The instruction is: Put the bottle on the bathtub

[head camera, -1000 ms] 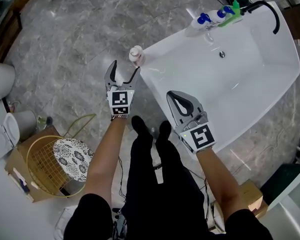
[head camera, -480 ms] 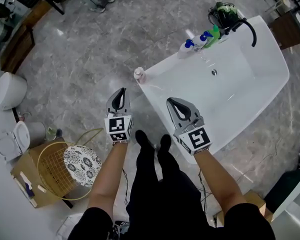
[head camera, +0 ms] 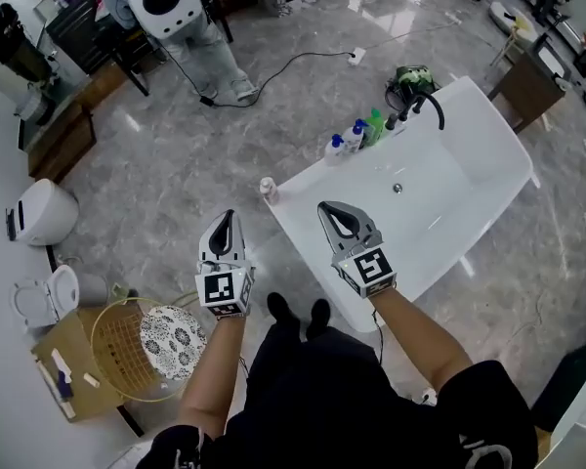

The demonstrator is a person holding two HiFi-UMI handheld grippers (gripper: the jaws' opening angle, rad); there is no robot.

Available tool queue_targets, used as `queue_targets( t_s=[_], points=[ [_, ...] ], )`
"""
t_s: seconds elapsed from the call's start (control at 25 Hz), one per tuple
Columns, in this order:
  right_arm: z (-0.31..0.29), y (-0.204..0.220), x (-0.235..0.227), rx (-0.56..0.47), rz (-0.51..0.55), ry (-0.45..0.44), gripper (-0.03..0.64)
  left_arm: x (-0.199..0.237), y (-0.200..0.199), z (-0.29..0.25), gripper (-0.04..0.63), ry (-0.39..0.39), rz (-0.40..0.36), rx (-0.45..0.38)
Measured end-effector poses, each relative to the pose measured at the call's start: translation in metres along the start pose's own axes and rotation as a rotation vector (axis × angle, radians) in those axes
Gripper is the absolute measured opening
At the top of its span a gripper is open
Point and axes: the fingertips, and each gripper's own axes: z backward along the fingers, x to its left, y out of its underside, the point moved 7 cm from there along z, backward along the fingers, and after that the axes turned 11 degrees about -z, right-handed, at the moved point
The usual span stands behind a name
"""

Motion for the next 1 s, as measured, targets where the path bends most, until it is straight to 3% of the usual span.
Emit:
queue_targets(
  t_s=[0.08,0.28,0.68,1.0],
  points=[
    [0.014,-0.014,0.000,-0.047,0.027,0.027,0.012,-0.001,-0.020,0.017,0.008,-0.030,-0.038,-0.032],
    [0.047,-0.029,0.008,-0.078,0.034,0.085,0.012,-0.009,-0.043,0.048,0.008,-0.056,-0.042,-0.065],
    [0.074,-0.052,0.032,-0.137,0.058,0.141,0.012,-0.010,-0.065,0.072,0.008,-0.028,-0.033,-0.136],
    [0.071,-0.065,0.044,-0.167,0.063,0.178,0.012,-0.003,-0.064,0.071,0.008,0.002,-0.036,-0.144]
  ],
)
